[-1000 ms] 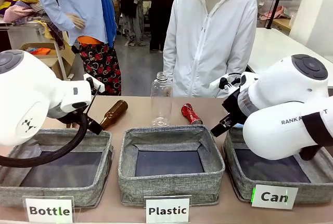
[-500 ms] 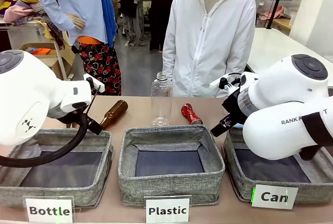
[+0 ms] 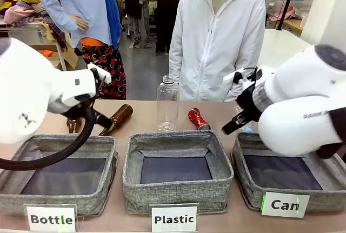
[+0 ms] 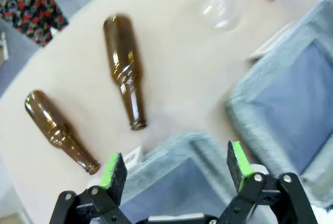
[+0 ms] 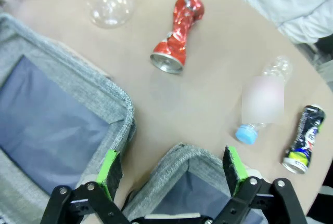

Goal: Sort the can waste into the basket.
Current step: Pick up the can waste from the table and place it in the right Fabric basket.

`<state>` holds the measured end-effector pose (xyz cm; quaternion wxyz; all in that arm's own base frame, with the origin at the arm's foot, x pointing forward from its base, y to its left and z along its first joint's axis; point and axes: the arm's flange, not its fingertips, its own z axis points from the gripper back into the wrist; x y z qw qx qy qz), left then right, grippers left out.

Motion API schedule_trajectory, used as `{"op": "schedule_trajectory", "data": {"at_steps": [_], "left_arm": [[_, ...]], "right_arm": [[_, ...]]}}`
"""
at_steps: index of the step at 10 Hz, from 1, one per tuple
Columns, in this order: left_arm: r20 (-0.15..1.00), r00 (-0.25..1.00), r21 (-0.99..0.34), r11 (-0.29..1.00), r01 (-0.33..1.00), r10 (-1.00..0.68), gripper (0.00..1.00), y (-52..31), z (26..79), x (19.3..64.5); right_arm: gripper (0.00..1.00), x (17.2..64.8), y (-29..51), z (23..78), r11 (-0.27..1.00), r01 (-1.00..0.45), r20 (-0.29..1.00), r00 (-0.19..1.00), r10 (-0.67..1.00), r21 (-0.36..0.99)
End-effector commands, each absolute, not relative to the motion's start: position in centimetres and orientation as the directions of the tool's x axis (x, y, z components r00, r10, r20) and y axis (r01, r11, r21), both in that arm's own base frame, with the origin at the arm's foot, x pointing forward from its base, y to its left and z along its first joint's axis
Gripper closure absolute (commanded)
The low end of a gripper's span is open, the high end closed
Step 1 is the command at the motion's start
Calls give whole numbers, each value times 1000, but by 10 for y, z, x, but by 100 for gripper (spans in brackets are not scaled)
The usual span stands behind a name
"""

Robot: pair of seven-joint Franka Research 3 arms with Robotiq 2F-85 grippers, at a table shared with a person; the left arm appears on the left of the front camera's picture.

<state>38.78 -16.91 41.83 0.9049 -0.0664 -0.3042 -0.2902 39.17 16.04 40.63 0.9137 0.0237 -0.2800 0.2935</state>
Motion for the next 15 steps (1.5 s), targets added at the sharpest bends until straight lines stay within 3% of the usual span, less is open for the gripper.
{"op": "schedule_trajectory", "data": {"at_steps": [1,3,4,7,9,12,15], "left_arm": [[629,655,-94,795,599,-419,0,-151,476,337],[606,639,-166,710,684,-474,0,-126,493,299],[594,630,-232,644,729,-500,0,-99,494,280],[724,626,-387,580,717,-291,0,4,472,237],[748,662,-512,592,623,-49,0,70,441,221],[694,676,-661,589,464,246,0,108,406,201],[606,674,-750,585,307,423,0,124,382,202]], "right_arm": [[0,372,153,462,877,-478,537,752,383,44],[0,341,126,488,826,-489,543,790,283,281],[0,322,98,495,741,-528,562,789,248,414],[0,285,4,479,603,-460,581,814,-7,652],[0,276,-47,450,517,-380,524,836,-164,767],[0,264,-111,410,427,-229,412,817,-404,874],[0,251,-144,382,422,-6,289,737,-610,907]]}}
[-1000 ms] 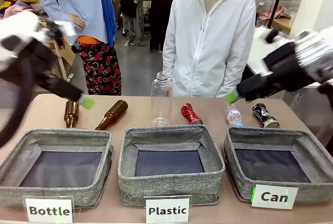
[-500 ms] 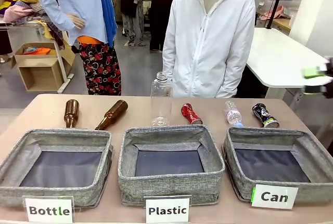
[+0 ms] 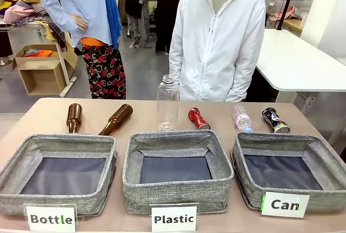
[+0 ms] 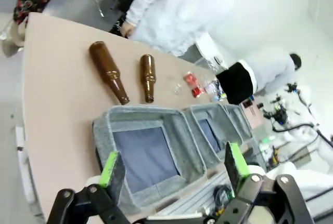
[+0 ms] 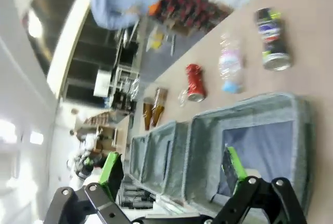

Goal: Sort the can waste into the basket.
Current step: Pick up the can waste from the table and place it in the right Fabric basket.

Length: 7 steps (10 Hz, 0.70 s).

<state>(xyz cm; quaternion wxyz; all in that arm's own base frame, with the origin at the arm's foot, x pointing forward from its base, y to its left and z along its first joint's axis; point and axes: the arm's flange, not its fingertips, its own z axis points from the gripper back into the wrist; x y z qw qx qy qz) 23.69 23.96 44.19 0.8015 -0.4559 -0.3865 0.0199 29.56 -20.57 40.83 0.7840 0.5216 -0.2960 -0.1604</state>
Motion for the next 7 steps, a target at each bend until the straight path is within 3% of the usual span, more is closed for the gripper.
{"op": "schedule_trajectory", "data": {"at_steps": [1,2,7], "left_arm": [[589,672,-752,609,253,448,0,122,378,207],[601,700,-746,583,321,384,0,240,442,237],[601,700,-746,583,321,384,0,240,442,237]], "right_arm": [[0,300,-189,424,411,-130,341,799,-495,902],[0,300,-189,424,411,-130,341,799,-495,902],[0,300,-189,424,411,-130,341,799,-495,902]]}}
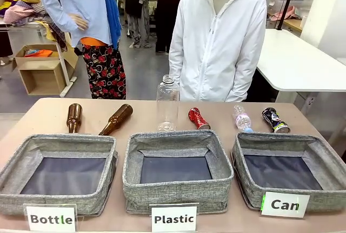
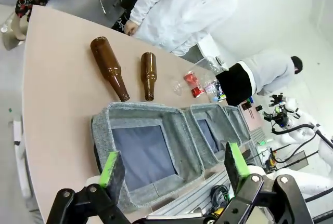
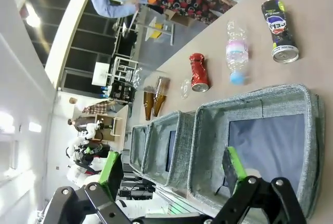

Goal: Sort the can waste into the basket.
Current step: Pick up the can waste from the table and place it in the right Fabric basket.

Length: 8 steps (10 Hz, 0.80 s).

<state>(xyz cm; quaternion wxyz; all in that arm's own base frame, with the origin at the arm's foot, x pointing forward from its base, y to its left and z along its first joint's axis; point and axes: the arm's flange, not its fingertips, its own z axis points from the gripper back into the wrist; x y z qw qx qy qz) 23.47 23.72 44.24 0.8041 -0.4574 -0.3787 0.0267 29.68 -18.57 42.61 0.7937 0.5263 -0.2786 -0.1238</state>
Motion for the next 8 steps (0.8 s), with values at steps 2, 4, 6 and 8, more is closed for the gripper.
{"op": "schedule_trajectory", "data": {"at_steps": [2,4,6,8], "left_arm": [[601,700,-746,583,321,384,0,240,442,237],[601,700,-746,583,321,384,0,240,442,237],[601,700,-746,583,321,384,0,240,442,237],[601,700,-746,583,321,384,0,240,442,237]], "right_arm": [[0,297,-186,426,415,-97,312,814,-490,905],[0,319,-152,451,525,-139,376,846,-378,840],[0,362,-97,488,656,-175,404,889,-216,734],[0,404,-35,508,751,-212,397,915,-72,626]]}}
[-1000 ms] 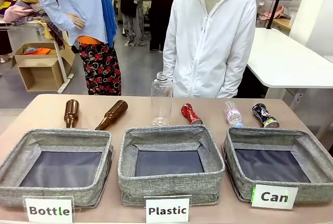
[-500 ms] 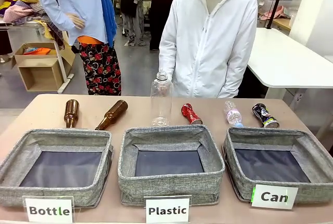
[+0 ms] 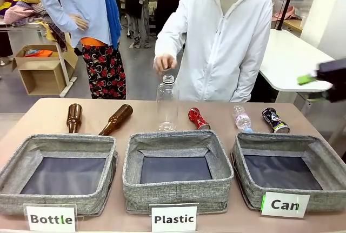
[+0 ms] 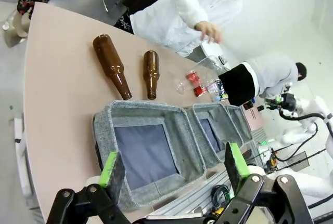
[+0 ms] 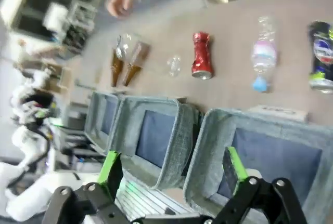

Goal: Sort the can waste into the basket.
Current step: Pick up the can waste from the table and place it in the right Fabric basket.

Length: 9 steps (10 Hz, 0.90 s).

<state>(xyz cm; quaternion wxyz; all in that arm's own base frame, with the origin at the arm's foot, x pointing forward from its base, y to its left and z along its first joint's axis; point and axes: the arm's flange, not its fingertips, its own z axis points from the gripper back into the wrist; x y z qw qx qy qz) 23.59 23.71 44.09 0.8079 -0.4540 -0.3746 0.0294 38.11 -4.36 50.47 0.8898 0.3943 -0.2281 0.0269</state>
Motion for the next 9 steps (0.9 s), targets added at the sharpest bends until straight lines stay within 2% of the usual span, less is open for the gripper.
{"op": "schedule_trajectory", "data": {"at_steps": [1,3,6,7,9], "left_arm": [[601,700,-746,583,321,384,0,240,442,237],[601,700,-746,583,321,384,0,240,442,237],[601,700,-746,583,321,384,0,240,442,237],[601,700,-746,583,321,384,0,240,442,237],[601,700,-746,583,321,384,0,240,442,237]], "right_arm": [[0,423,-3,512,801,-233,396,918,-5,552],[0,449,70,512,856,-345,405,896,180,384],[0,464,131,493,845,-441,374,870,320,302],[0,460,124,493,825,-466,375,862,342,320],[0,433,40,514,756,-451,422,870,255,474]]}}
